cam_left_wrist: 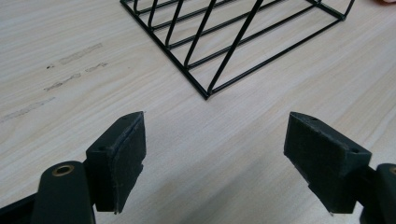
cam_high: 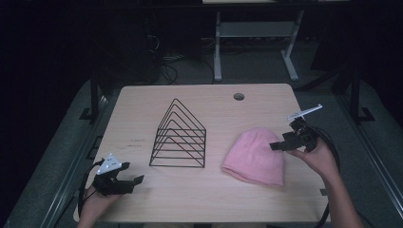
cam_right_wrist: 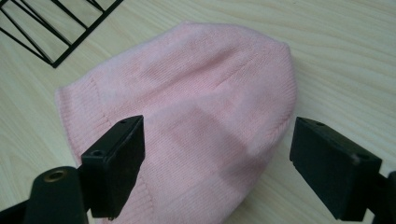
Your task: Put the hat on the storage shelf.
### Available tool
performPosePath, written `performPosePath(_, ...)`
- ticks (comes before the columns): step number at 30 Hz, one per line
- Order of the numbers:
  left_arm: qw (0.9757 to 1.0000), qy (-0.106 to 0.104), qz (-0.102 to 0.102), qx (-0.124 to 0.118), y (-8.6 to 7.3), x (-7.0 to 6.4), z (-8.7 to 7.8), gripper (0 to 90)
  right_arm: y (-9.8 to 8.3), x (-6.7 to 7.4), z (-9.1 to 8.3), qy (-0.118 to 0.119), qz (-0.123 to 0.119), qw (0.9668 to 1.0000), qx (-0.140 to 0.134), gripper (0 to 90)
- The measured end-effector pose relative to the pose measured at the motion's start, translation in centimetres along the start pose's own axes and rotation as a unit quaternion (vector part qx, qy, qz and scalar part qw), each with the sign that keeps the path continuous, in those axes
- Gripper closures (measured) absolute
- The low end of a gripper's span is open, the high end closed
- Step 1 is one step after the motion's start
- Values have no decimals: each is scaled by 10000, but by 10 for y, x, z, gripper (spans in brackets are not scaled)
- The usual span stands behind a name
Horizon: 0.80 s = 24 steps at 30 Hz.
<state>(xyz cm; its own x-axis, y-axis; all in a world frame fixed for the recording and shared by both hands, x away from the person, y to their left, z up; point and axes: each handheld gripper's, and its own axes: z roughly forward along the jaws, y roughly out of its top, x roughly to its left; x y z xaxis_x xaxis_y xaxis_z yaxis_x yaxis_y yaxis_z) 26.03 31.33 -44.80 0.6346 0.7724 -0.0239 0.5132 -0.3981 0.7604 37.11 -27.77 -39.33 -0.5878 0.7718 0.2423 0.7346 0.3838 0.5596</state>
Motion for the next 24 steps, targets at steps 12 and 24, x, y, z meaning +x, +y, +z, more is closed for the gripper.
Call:
performPosePath(12,10000,-12,-14,-17,0,0,1,210,13,-9,15,-92,134,9996,214,176)
performPosePath(24,10000,-13,23,33,0,1,1,210,28,-14,27,-197,187,9988,398,178)
